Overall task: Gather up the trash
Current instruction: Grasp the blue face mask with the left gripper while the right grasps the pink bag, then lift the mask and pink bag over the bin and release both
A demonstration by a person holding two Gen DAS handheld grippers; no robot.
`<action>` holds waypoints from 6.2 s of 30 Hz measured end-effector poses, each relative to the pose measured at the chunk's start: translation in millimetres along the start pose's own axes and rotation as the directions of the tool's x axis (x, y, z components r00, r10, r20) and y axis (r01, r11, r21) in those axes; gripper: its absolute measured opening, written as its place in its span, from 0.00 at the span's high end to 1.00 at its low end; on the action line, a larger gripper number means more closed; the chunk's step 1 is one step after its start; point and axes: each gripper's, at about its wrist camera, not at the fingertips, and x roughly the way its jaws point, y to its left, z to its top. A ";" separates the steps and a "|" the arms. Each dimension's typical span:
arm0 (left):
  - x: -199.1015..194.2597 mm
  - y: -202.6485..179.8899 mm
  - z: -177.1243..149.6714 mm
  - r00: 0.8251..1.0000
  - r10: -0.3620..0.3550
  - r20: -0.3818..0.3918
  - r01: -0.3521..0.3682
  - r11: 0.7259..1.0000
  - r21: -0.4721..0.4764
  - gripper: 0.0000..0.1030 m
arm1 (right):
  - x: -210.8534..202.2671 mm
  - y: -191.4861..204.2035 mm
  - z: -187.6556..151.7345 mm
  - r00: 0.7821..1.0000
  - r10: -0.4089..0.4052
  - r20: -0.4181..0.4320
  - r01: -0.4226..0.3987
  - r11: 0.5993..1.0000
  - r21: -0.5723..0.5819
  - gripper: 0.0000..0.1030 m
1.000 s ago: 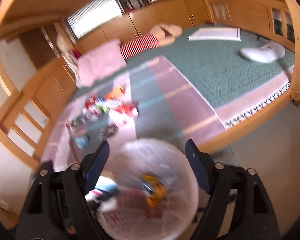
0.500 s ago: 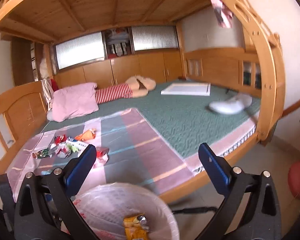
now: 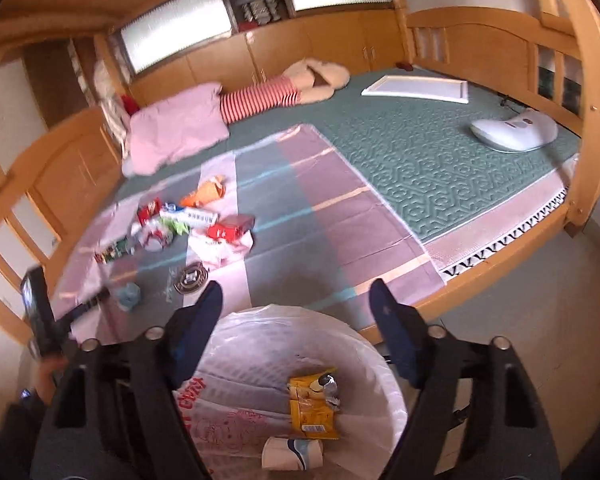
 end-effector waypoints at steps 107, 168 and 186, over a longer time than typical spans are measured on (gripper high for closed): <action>-142.9 -72.2 -76.2 0.968 -0.102 0.231 0.064 0.984 0.167 0.71 | -11.7 85.1 -0.1 0.986 0.162 -0.031 -0.165 0.969 -0.186 0.64; -144.6 -116.3 -113.3 0.970 -0.160 0.181 0.114 0.964 0.241 0.71 | 35.5 22.1 -43.3 0.961 0.047 -0.271 -0.064 0.997 -0.051 0.34; -115.6 -180.9 -150.8 0.862 -0.473 -0.184 0.499 0.723 0.477 0.11 | 23.8 -17.4 -3.8 0.990 0.073 -0.120 -0.054 0.987 0.153 0.27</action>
